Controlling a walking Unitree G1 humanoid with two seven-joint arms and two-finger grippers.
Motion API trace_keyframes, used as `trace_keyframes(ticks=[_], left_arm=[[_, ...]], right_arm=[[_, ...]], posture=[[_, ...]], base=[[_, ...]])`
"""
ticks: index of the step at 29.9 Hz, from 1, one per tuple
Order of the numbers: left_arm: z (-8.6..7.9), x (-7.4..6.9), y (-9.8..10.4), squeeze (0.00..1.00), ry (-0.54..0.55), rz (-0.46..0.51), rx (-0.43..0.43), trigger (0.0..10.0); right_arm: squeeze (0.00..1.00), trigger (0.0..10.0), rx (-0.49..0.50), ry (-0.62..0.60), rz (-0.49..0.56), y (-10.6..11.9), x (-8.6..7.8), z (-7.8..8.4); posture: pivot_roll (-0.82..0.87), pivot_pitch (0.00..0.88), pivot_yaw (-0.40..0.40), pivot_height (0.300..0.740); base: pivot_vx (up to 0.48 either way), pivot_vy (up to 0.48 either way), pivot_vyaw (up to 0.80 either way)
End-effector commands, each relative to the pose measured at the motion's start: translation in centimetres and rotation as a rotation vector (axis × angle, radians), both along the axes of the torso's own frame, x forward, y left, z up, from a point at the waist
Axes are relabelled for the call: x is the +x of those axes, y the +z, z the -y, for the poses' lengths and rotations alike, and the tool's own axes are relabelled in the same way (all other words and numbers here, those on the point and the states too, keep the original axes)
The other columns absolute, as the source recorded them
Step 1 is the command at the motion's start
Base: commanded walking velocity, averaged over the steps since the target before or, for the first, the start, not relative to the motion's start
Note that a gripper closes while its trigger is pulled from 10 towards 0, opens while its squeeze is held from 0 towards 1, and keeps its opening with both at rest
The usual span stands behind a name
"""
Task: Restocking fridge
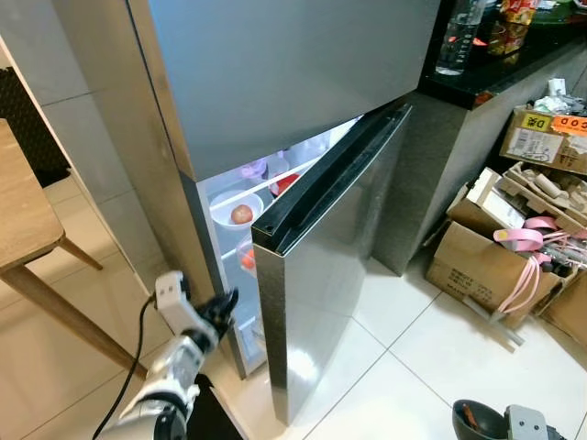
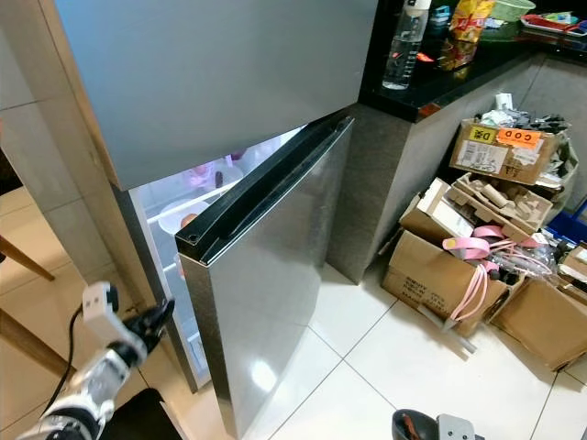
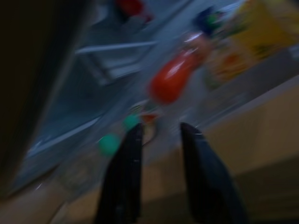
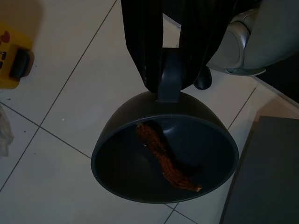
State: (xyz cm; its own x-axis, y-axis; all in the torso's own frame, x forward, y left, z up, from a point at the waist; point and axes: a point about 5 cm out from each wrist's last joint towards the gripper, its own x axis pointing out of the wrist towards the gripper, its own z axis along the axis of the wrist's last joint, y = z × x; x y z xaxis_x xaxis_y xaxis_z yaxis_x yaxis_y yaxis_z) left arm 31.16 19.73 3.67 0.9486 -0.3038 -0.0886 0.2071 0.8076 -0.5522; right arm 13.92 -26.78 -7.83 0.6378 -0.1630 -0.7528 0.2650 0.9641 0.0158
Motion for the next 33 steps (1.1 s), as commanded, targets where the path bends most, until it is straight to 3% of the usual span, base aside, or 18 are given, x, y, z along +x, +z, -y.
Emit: trace_keyframes(ticks=[1, 5, 6, 7, 10, 12, 14, 18, 20, 21, 22, 23, 26, 29, 32, 33], left_arm=[[0.9, 0.0, -0.1, 0.0, -0.033, 0.001, -0.031, 0.0], [1.8, 0.5, 0.5, 0.0, -0.073, 0.031, -0.046, 0.0], [2.5, 0.7, 0.7, 0.0, -0.101, 0.038, -0.052, 10.0], [2.5, 0.7, 0.7, 0.0, -0.101, 0.038, -0.052, 10.0], [4.8, 0.6, 0.6, 0.0, -0.237, 0.046, -0.07, 10.0], [4.8, 0.6, 0.6, 0.0, -0.237, 0.046, -0.07, 10.0], [7.0, 0.0, 0.3, 0.0, -0.373, 0.053, -0.085, 10.0], [8.7, -0.5, 0.2, 0.0, -0.47, 0.063, -0.101, 10.0], [11.4, -1.3, 0.4, 0.0, -0.632, 0.099, -0.143, 10.0], [11.4, -1.3, 0.4, 0.0, -0.632, 0.099, -0.143, 10.0], [13.2, -2.1, 0.6, 0.0, -0.748, 0.127, -0.169, 10.0], [13.2, -2.1, 0.6, 0.0, -0.748, 0.127, -0.169, 10.0], [16.7, -3.9, 1.5, 0.0, -1.014, 0.189, -0.235, 10.0], [17.5, -4.5, 1.9, 0.0, -1.094, 0.209, -0.253, 10.0], [17.5, -4.5, 1.9, 0.0, -1.094, 0.209, -0.253, 10.0], [17.8, -4.7, 2.0, 0.0, -1.13, 0.218, -0.244, 10.0]], right_arm=[[0.0, 10.0, -0.002, 0.004, -0.001, 0.0, -0.1, 0.0], [0.0, 10.0, -0.004, 0.002, 0.0, 0.0, -0.1, 0.1], [0.0, 10.0, -0.004, 0.002, -0.001, 0.0, -0.1, 0.1], [0.0, 10.0, -0.004, 0.002, -0.001, 0.0, -0.1, 0.1], [0.0, 10.0, -0.004, 0.001, -0.002, 0.0, -0.1, 0.1], [0.0, 10.0, -0.004, 0.001, -0.002, 0.0, -0.1, 0.1], [0.0, 10.0, -0.005, 0.0, -0.003, 0.0, -0.2, 0.0], [0.0, 10.0, -0.005, -0.001, -0.004, -0.1, -0.2, 0.0], [0.0, 10.0, -0.011, -0.007, -0.01, -0.1, -0.3, 0.1], [0.0, 10.0, -0.011, -0.007, -0.01, -0.1, -0.3, 0.1], [0.0, 10.0, -0.018, -0.013, -0.018, -0.1, -0.5, 0.2], [0.0, 10.0, -0.018, -0.013, -0.018, -0.1, -0.5, 0.2], [0.0, 10.0, -0.043, -0.03, -0.044, -0.2, -1.0, 0.6], [0.0, 10.0, -0.061, -0.04, -0.063, -0.3, -1.4, 0.9], [0.0, 10.0, -0.061, -0.04, -0.063, -0.3, -1.4, 0.9], [0.0, 10.0, -0.092, -0.061, -0.102, -0.5, -2.2, 1.3]], posture=[[-0.09, 0.0, -0.024, 0.74], [-0.09, 0.0, -0.025, 0.74], [-0.09, 0.0, -0.024, 0.74], [-0.09, 0.0, -0.024, 0.74], [-0.09, 0.0, -0.024, 0.74], [-0.09, 0.0, -0.024, 0.74], [-0.09, 0.0, -0.024, 0.74], [-0.09, 0.0, -0.022, 0.74], [-0.1, 0.0, -0.023, 0.74], [-0.1, 0.0, -0.023, 0.74], [-0.1, 0.0, -0.023, 0.74], [-0.1, 0.0, -0.023, 0.74], [-0.1, 0.0, -0.023, 0.74], [-0.1, 0.0, -0.022, 0.74], [-0.1, 0.0, -0.022, 0.74], [-0.1, 0.0, -0.021, 0.74]], base=[[0.0, 0.0, 0.0], [0.0, 0.0, 0.0], [0.0, 0.0, 0.0], [0.0, 0.0, 0.0], [0.0, 0.0, 0.0], [0.0, 0.0, 0.0], [0.0, 0.0, 0.0], [0.0, 0.0, 0.0], [0.0, 0.0, 0.0], [0.0, 0.0, 0.0], [0.0, 0.0, 0.0], [0.0, 0.0, 0.0], [0.0, 0.0, 0.0], [0.0, 0.0, 0.0], [0.0, 0.0, 0.0], [0.0, 0.0, 0.0]])
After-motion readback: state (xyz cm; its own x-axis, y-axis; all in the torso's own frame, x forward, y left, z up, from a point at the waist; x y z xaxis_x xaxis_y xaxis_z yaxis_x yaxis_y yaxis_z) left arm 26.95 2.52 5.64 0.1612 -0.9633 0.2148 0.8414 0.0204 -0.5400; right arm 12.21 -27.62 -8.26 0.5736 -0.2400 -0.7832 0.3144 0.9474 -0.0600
